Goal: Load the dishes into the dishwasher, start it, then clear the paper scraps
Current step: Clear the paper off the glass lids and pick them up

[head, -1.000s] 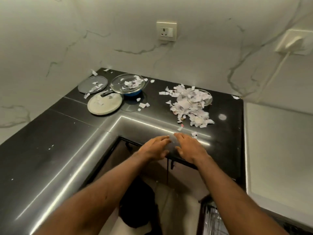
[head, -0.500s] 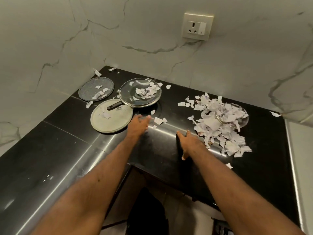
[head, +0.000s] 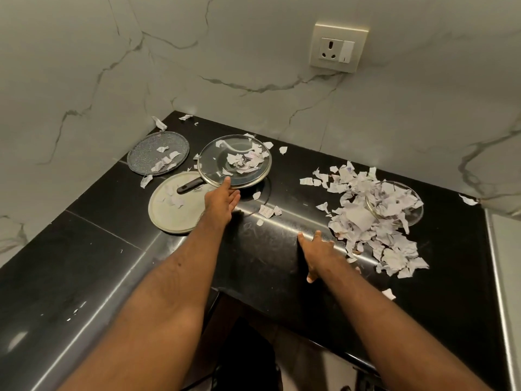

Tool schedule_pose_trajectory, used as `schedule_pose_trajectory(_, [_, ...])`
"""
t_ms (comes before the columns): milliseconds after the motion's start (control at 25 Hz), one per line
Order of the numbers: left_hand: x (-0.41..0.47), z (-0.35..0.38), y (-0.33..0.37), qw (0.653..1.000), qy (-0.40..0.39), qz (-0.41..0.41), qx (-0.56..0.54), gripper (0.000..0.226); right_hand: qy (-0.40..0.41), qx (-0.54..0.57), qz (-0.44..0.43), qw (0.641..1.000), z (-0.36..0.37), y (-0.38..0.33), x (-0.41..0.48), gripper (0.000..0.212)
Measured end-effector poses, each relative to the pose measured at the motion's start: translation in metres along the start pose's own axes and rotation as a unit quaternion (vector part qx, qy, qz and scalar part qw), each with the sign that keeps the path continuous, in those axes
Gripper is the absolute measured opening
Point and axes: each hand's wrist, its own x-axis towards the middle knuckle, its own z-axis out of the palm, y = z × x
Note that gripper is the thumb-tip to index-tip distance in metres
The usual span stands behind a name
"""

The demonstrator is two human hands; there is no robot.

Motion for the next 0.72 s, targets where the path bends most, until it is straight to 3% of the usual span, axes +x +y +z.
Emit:
schedule_pose_trajectory(160, [0.004, 0.009, 0.007, 0.999, 0.030, -0.010, -0.005, 0.027, -0.010, -0.005, 0.004, 1.000, -0.003, 0.000, -0.006, 0.126])
schedule_pose_trajectory(360, [-0.014, 0.011, 0.004, 0.999, 0.024, -0.006, -0.035, 0.014, -0.015, 0.006, -0.002, 1.000, -0.002, 0.003, -0.003, 0.127])
schedule_pose_trajectory(520, [-0.046, 0.004, -0.004, 0.999, -0.013, 0.007, -0.048, 0.018, -0.016, 0.027, -0.021, 0.999, -0.003, 0.012, -0.007, 0.127])
schedule_pose_trajectory(640, [-0.082, 0.001, -0.010, 0.998, -0.052, 0.024, -0.018, 0.019, 0.044, 0.083, -0.076, 0.993, 0.001, 0.029, -0.019, 0.103])
schedule_pose_trajectory(720, [-0.107, 0.002, -0.018, 0.997, -0.070, 0.032, 0.018, 0.017, 0.189, 0.273, -0.089, 0.939, -0.005, 0.042, -0.035, 0.069])
